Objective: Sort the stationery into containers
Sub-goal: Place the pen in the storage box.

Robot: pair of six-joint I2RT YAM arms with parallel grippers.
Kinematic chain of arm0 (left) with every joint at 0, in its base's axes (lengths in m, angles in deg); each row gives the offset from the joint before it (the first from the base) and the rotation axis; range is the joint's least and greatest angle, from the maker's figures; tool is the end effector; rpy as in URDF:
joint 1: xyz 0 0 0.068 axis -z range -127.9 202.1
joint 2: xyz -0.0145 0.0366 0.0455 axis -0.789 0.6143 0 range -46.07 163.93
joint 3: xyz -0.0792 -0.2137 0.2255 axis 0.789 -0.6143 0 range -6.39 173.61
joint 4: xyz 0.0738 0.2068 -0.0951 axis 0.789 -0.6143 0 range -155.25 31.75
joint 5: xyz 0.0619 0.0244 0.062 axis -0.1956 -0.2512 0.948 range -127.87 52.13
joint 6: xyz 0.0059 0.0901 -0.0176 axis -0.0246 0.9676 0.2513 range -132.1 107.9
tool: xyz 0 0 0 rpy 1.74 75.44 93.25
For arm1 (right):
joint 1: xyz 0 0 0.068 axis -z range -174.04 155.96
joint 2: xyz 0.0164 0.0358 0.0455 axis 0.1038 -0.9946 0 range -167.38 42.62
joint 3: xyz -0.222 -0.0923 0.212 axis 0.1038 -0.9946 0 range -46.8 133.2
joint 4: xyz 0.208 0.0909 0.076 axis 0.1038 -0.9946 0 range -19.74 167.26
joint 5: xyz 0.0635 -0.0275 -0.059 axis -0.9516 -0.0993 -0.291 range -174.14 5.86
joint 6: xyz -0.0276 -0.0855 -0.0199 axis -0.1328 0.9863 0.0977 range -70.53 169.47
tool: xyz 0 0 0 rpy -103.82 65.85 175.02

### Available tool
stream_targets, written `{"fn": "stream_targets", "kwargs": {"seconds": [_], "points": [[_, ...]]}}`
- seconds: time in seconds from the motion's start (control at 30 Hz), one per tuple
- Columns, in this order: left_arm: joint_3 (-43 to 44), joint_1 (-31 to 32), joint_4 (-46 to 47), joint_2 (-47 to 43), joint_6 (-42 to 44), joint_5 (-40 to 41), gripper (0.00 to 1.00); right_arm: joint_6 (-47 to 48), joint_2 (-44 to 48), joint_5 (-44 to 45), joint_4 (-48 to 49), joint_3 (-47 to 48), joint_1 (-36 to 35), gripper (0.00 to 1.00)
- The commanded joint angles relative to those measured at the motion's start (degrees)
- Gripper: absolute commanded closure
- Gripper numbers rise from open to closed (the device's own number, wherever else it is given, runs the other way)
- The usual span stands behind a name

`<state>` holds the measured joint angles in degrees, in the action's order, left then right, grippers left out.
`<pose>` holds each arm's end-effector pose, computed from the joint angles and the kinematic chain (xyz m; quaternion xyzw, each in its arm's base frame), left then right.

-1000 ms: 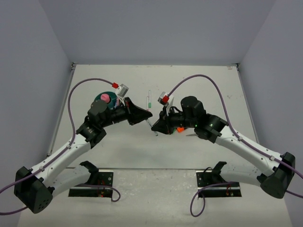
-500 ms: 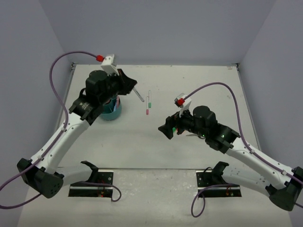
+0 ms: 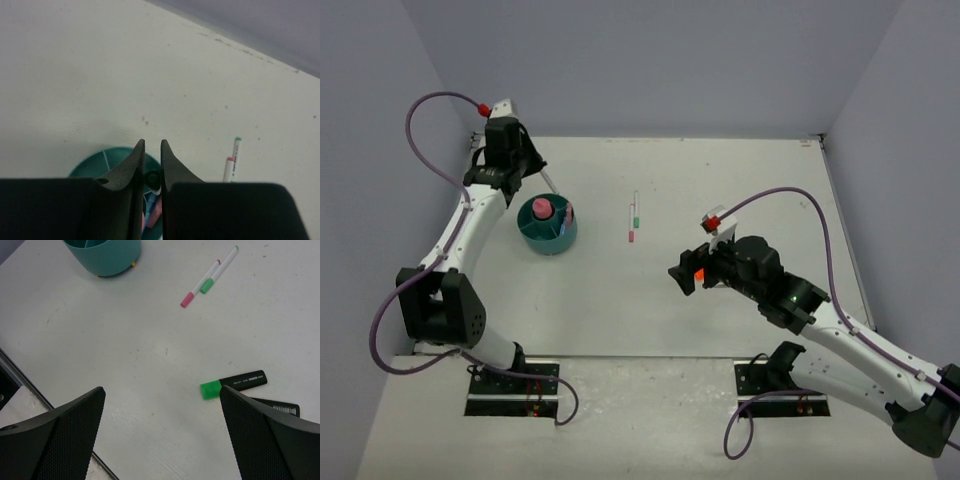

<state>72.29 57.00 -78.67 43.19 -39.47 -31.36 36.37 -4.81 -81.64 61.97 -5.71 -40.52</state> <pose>0.3776 -0.0229 0.3646 -0.1967 0.8469 -0.0892 0.4859 0.1267 0.1283 0.3216 -0.2258 0.7957 0.2634 0.4964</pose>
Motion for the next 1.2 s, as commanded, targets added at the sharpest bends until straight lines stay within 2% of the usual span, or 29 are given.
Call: {"fn": "stream_targets", "kwargs": {"seconds": [0.0, 0.2, 0.33, 0.5, 0.63, 0.67, 0.8, 0.93, 1.03, 1.17], "points": [[-1.6, -2.2, 5.1, 1.3, 1.0, -2.2, 1.00, 0.7, 1.3, -0.6, 3.5, -0.4, 0.2, 0.01], [-4.1, -4.8, 7.8, 3.4, 0.1, -5.9, 1.00, 0.9, 1.9, -2.3, 3.9, -0.7, 0.2, 0.01], [-6.1, -7.9, 10.2, 5.2, -2.1, -13.0, 1.00, 1.2, 1.3, -4.5, 4.3, -0.8, 0.2, 0.01], [-6.6, -8.5, 10.1, 6.7, -3.3, -14.8, 0.98, 1.2, 0.3, -5.6, 4.6, -0.5, 0.2, 0.01], [-6.1, -8.7, 10.1, 8.3, -3.5, -16.6, 0.81, 1.2, -0.6, -5.8, 4.9, -0.4, 0.2, 0.01], [-6.0, -8.6, 10.0, 8.6, -3.6, -17.5, 0.74, 1.1, -0.8, -5.8, 4.9, -0.4, 0.2, 0.01], [-6.0, -8.6, 9.9, 7.9, -4.3, -19.6, 0.35, 0.5, -1.8, -4.4, 5.0, -0.4, 0.2, 0.01], [-5.6, -8.7, 9.3, 4.0, -4.9, -20.0, 0.23, -1.4, -3.9, -3.1, 5.3, 0.4, 0.2, 0.01], [-3.7, -8.7, 7.0, 1.2, -4.7, -18.6, 0.18, -4.3, -7.4, 1.6, 5.1, 2.3, 0.2, 0.01], [-2.3, -8.6, 3.6, -10.2, -3.6, -17.7, 0.00, -13.4, -18.2, 5.4, -1.0, 10.7, 1.1, 0.01]]}}
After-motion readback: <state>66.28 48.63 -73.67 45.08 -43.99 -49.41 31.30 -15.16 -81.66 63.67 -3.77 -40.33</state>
